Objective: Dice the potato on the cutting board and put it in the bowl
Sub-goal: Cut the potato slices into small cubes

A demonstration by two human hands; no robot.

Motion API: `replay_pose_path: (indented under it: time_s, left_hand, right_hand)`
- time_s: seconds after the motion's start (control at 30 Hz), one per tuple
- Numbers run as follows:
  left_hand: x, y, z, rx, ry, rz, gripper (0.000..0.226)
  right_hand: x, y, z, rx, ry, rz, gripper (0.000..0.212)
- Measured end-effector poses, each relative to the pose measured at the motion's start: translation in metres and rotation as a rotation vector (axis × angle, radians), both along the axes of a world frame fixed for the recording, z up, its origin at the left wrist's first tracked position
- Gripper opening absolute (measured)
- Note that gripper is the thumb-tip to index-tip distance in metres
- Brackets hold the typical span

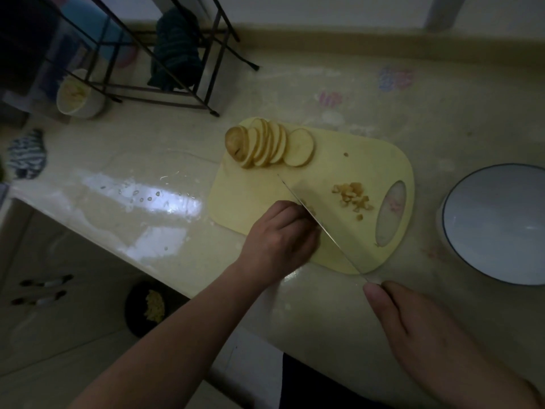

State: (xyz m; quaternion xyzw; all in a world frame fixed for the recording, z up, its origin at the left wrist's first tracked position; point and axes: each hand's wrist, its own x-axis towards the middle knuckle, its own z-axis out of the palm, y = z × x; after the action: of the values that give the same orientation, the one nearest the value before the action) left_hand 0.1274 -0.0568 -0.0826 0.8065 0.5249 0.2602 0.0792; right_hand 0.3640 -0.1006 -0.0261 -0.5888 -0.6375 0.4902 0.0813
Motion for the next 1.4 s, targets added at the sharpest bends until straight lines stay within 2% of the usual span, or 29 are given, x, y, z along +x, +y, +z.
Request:
replay_pose_path:
  time_s: [0.2,0.37,0.47,0.8,0.97,1.1,1.23,1.4]
  left_hand:
    - [-0.001,-0.001,-0.004,-0.013,-0.027,0.011,0.009]
    - [-0.001,-0.001,-0.004,-0.008,-0.034,0.004,0.009]
    - [-0.001,0.000,-0.004,0.003,-0.038,0.008,0.010]
    - [0.003,0.001,-0.006,0.003,-0.058,0.037,0.012]
    - [0.004,0.000,-0.003,0.054,-0.005,0.042,0.012]
    - [0.000,0.000,-0.002,0.025,-0.041,0.054,0.014]
    - [-0.002,-0.002,-0.004,0.003,-0.034,0.039,0.013]
    - [-0.001,-0.002,-0.006,0.004,-0.040,0.045,0.013]
  right_hand:
    - [-0.008,0.020,0.001,0.019,0.057,0.060,0.067]
    - [0.005,0.030,0.012,-0.090,0.111,0.019,0.054]
    - [0.019,0.028,0.010,-0.097,0.105,-0.029,0.067]
    - [0.031,0.027,0.002,-0.051,0.125,-0.083,0.069]
    - [0.021,0.023,0.016,-0.043,0.116,-0.001,0.063]
    - [0.010,0.018,0.026,-0.057,0.091,0.034,0.052]
    - [0.008,0.015,0.022,-0.063,0.077,0.066,0.069]
    - [0.008,0.013,0.016,-0.064,0.066,0.066,0.069]
